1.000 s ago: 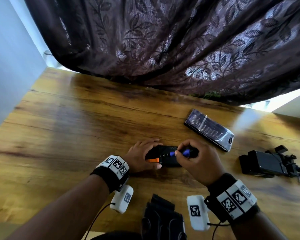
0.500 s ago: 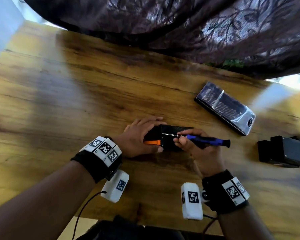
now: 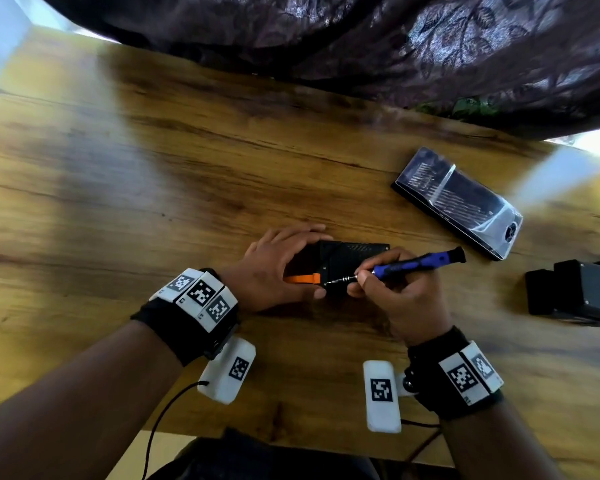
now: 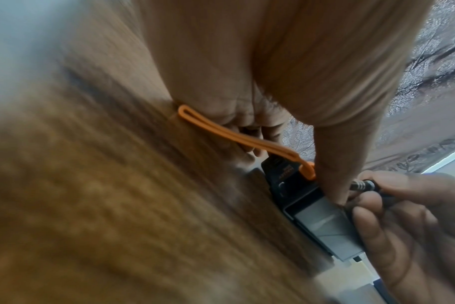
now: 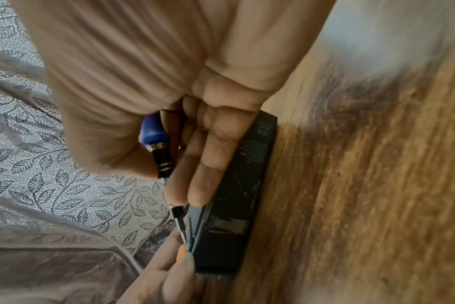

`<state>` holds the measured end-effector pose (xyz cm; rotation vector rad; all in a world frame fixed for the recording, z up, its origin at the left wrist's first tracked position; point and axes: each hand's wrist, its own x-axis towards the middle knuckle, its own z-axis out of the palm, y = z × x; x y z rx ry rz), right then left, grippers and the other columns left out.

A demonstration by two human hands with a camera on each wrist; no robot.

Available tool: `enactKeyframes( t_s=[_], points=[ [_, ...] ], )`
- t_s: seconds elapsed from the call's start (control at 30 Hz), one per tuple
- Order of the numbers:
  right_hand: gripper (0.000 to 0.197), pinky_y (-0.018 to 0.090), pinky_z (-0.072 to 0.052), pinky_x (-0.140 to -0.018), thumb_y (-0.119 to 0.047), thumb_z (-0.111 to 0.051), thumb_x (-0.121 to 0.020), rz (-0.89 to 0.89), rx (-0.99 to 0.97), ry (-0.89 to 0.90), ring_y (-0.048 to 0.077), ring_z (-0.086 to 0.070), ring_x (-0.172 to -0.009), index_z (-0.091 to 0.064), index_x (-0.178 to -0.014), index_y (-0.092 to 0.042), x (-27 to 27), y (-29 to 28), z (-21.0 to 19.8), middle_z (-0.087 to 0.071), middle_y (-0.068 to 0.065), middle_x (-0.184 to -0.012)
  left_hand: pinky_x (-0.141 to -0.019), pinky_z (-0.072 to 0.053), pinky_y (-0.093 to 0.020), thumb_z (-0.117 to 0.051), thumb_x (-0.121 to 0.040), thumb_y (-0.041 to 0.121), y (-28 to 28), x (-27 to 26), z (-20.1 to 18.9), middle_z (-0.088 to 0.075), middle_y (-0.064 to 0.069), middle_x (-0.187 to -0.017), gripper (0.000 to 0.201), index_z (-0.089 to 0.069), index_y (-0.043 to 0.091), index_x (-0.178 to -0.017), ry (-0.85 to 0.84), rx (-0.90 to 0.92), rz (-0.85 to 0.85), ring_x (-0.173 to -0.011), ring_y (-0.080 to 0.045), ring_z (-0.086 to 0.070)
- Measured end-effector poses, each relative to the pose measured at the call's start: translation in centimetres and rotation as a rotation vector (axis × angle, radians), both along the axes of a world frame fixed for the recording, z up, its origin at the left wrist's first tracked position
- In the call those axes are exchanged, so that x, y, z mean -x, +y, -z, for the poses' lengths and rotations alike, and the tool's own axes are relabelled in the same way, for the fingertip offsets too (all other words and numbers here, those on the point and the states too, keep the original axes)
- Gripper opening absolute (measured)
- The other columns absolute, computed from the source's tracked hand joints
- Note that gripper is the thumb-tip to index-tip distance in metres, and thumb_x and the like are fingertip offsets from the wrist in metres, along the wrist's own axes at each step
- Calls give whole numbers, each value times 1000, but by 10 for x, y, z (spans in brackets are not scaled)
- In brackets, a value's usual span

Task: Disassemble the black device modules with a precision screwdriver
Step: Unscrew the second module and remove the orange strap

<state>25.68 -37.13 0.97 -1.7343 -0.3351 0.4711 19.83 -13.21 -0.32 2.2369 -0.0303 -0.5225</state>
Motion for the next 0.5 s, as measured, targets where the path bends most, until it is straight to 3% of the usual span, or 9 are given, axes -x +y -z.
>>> enactKeyframes(
  t_s=[0.27,0.43,0.5],
  points=[
    [10,52,-62,-74,-1,-72,-88,-44,28,16,29,-77,-79,-65,-94,0,-2,0,-5,-74,17,-83,-116,-17,-48,-73,-84,58,0,0,0,-9,35,-160,83,-22,56,-150,-13,1,5,-148,-6,-11],
    [10,52,-62,-74,-2,-74,-87,-66,59,-21,27,-77,-79,-66,-94,-4,-3,0,-8,-75,14,-83,-112,-15,-43,-72,-84,59,0,0,3,-8,36,-159,83,-23,55,-150,-22,16,2,-148,-7,-11],
    [11,46,-61,-73,-3,-76,-85,-102,92,-111,23,-76,-78,-69,-91,-9,-2,3,-14,-75,8,-80,-112,-15,-42,-73,-83,59,0,-1,5,-9,37,-159,83,-23,56,-150,-24,15,-3,-147,-6,-11]
  ],
)
